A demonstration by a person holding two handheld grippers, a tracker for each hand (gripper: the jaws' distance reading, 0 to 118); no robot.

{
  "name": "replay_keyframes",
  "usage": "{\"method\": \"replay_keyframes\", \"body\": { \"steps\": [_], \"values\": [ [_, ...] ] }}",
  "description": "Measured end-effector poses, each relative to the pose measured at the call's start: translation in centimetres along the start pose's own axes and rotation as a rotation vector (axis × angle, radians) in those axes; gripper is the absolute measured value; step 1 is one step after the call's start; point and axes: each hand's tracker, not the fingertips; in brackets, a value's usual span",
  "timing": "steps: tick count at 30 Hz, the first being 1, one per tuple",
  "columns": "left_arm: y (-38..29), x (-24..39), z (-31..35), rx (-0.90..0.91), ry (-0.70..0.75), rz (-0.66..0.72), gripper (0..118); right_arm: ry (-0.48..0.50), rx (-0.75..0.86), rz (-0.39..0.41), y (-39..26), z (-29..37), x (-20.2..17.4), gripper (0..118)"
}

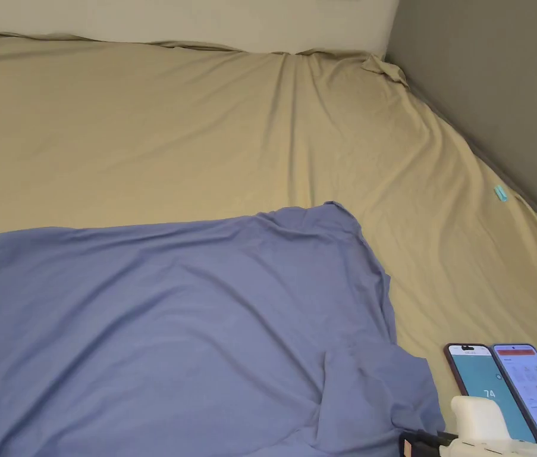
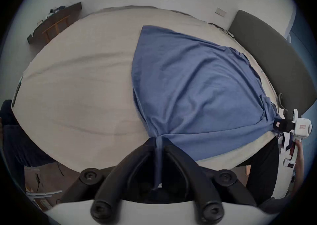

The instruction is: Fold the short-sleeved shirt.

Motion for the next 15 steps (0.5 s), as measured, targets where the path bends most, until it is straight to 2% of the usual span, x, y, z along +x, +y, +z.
{"method": "replay_keyframes", "body": {
  "steps": [1,2,9,12,15],
  "values": [
    [0.3,0.0,0.3,0.012,-0.017,0.01,3,-0.043,0.022,0.052,0.2,0.3,-0.5,11],
    [0.8,0.0,0.7,0.02,-0.025,0.037,3,-0.061,0.045,0.07,0.3,0.7,-0.9,11],
    [7.7,-1.2,1.2,0.126,-0.036,0.045,3,-0.01,0.15,0.068,5.8,2.5,-2.3,10],
    [12.5,-1.4,-1.2,0.13,-0.02,0.001,3,-0.004,0.162,0.065,10.6,0.5,-2.3,10],
    [16.9,-1.3,-5.8,0.109,0.0,-0.025,3,-0.02,0.131,0.102,15.6,-3.4,-3.1,10]
  ]
}}
